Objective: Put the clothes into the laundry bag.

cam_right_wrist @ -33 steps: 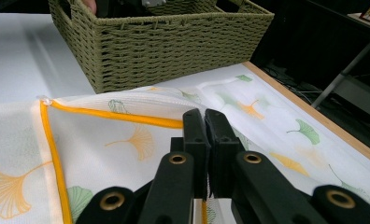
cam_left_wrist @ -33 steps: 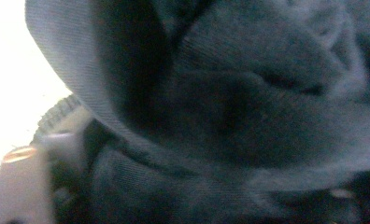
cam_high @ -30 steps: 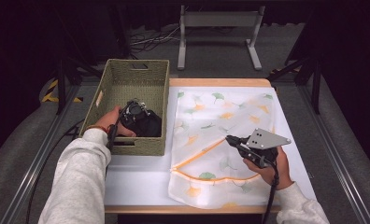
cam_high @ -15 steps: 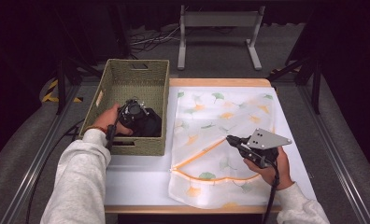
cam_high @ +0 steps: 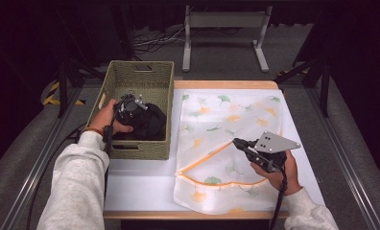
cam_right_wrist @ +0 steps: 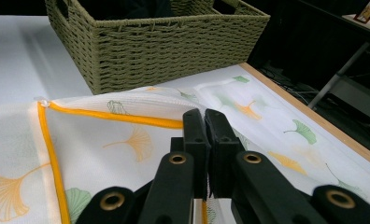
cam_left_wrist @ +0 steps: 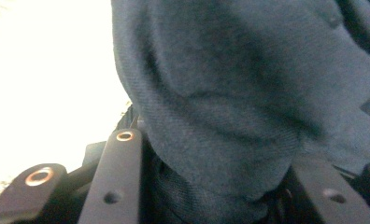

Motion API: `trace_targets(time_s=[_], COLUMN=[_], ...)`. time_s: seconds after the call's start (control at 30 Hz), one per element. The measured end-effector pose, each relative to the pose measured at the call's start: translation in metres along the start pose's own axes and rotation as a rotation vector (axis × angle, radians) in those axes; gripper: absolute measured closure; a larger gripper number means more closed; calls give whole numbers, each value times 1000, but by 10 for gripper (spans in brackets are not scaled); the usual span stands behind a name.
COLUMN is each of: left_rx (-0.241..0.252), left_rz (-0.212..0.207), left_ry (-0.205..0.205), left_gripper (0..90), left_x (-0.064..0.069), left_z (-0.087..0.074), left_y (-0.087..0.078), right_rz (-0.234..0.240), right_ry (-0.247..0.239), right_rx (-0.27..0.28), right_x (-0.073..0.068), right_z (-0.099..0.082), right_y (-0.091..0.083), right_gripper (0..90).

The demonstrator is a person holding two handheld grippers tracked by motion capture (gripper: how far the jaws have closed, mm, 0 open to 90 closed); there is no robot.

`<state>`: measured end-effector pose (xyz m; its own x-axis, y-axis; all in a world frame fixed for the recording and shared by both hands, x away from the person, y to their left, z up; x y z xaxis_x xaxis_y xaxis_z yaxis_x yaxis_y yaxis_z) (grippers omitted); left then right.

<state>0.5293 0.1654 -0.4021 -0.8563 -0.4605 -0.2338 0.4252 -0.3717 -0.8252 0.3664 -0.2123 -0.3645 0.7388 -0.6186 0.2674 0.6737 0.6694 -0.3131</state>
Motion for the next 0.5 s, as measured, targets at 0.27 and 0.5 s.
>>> trace_targets(time_s=[0.27, 0.5], left_rx=[140, 207], left_rz=[54, 86], left_ry=[-6, -7], left_gripper=[622, 624], left_x=[-2, -1], left_z=[4, 12], left_y=[-44, -67], right_rz=[-3, -5], right_ry=[2, 1], right_rx=[2, 3], right_x=[0, -1], right_z=[0, 1], right_y=[0, 1], right_gripper=[887, 887])
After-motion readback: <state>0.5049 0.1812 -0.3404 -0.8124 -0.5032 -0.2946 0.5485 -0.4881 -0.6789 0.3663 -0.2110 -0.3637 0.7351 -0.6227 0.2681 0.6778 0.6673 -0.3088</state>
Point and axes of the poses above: each handheld gripper's, and its own axes: y roughly forward along the jaws, z roughly out of its top, x roughly to its right, the point moved 5 cm from there along y, roughly forward along the jaws, and after that the axes turned 7 degrees about x, right-handed, at the moved point
